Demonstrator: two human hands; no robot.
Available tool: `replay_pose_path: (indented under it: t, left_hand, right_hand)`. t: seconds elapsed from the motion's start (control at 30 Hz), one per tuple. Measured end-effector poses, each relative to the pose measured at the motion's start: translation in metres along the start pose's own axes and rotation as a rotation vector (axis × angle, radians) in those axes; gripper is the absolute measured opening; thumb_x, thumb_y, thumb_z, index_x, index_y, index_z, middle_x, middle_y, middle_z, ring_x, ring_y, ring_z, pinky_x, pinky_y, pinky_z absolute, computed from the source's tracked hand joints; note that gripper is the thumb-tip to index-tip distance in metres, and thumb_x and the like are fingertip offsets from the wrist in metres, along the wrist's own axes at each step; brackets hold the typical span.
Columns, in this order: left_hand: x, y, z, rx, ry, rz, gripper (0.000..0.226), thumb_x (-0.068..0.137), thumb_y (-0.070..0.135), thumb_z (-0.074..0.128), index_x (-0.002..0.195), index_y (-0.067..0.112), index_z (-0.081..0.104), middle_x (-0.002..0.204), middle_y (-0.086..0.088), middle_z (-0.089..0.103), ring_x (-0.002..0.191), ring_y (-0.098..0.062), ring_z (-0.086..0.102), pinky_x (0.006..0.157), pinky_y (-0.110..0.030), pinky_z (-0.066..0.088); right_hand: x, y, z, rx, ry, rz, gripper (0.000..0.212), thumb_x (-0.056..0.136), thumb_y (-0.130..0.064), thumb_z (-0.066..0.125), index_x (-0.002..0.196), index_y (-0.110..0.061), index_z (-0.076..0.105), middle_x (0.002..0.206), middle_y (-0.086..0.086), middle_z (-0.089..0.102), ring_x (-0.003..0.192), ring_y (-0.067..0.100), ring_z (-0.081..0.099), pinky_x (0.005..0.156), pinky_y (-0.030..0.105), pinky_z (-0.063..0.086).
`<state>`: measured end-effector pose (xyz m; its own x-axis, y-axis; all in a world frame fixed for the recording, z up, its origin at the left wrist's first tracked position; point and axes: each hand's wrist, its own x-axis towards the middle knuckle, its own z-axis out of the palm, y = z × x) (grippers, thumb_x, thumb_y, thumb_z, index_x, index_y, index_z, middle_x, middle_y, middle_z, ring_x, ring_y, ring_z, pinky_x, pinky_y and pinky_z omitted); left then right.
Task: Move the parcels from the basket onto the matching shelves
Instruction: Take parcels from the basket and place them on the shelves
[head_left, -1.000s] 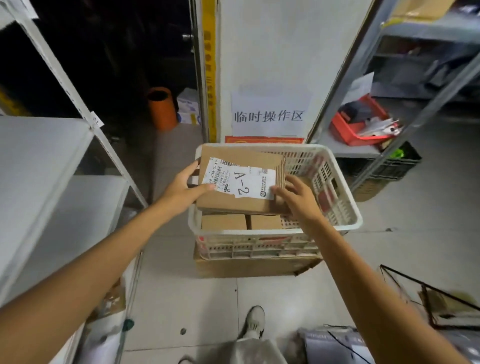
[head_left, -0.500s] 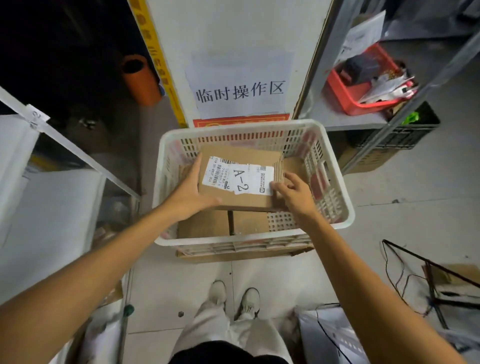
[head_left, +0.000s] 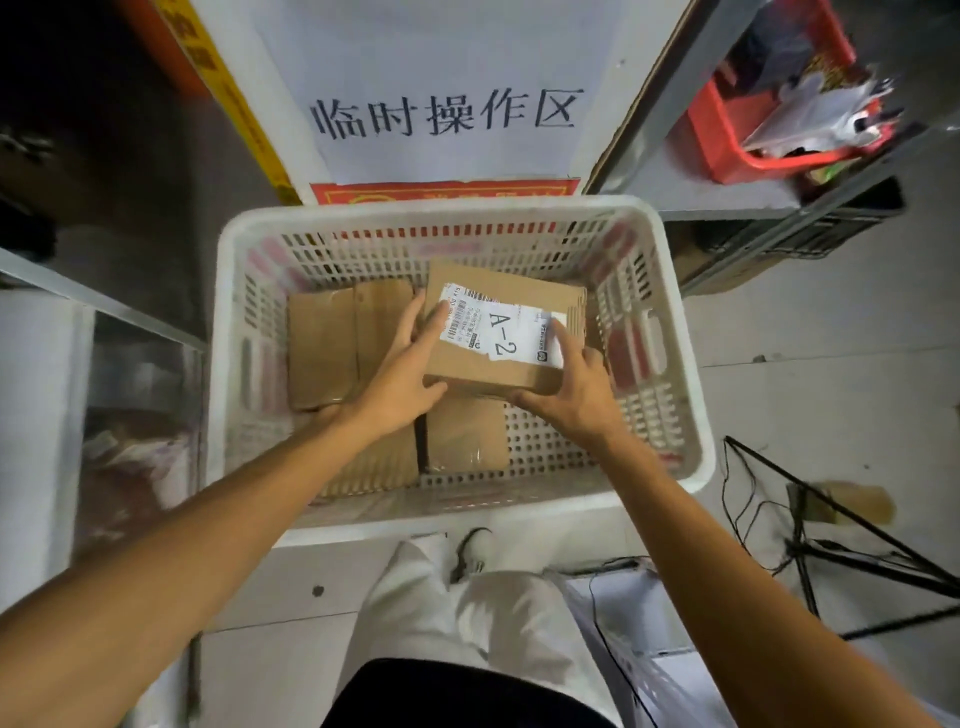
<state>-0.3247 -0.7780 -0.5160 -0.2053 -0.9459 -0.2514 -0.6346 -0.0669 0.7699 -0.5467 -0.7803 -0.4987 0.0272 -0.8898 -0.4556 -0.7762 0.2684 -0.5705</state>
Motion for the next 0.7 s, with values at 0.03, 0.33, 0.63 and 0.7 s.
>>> replay_pose_path:
  t: [0.03, 0.33, 0.63, 0.7]
  left_hand:
    - [0.006, -0.006, 0.003, -0.003, 0.009, -0.005, 0.090, 0.080, -0.005, 0.068, 0.152, 0.015, 0.017, 0.159, -0.001, -0.006, 0.135, 0.003, 0.001, 0.096, 0.008, 0.010]
    - [0.063, -0.060, 0.022, 0.140, 0.004, -0.045, 0.075, 0.085, 0.012, 0.067, 0.149, 0.018, 0.029, 0.154, 0.013, 0.003, 0.136, -0.005, 0.022, 0.109, -0.032, 0.036]
    - [0.083, -0.098, 0.042, 0.518, -0.073, -0.043, 0.074, 0.084, 0.016, 0.060, 0.149, 0.023, 0.025, 0.159, 0.000, 0.006, 0.144, -0.015, 0.011, 0.117, -0.037, -0.014]
    - [0.084, -0.100, 0.049, 0.666, -0.089, -0.006, 0.082, 0.083, 0.017, 0.058, 0.152, 0.023, 0.015, 0.160, -0.003, -0.002, 0.147, -0.018, -0.008, 0.117, -0.041, -0.012]
  right_hand:
    - [0.010, 0.003, 0.006, -0.024, -0.020, 0.004, 0.102, 0.073, -0.044, 0.081, 0.151, -0.035, 0.017, 0.135, 0.017, 0.036, 0.123, 0.033, 0.040, 0.104, 0.044, 0.037]
    - [0.101, 0.032, 0.042, -0.017, -0.004, -0.068, 0.091, 0.077, -0.037, 0.078, 0.149, -0.032, 0.023, 0.133, 0.013, 0.036, 0.122, 0.028, 0.039, 0.105, 0.039, 0.035]
    - [0.162, 0.055, 0.092, -0.150, 0.016, -0.178, 0.089, 0.089, -0.030, 0.063, 0.155, -0.025, 0.002, 0.156, 0.027, -0.009, 0.141, 0.041, 0.015, 0.112, 0.043, 0.028]
    - [0.166, 0.057, 0.096, -0.166, 0.022, -0.196, 0.090, 0.089, -0.031, 0.064, 0.155, -0.025, 0.003, 0.155, 0.028, -0.010, 0.143, 0.042, 0.010, 0.114, 0.043, 0.027]
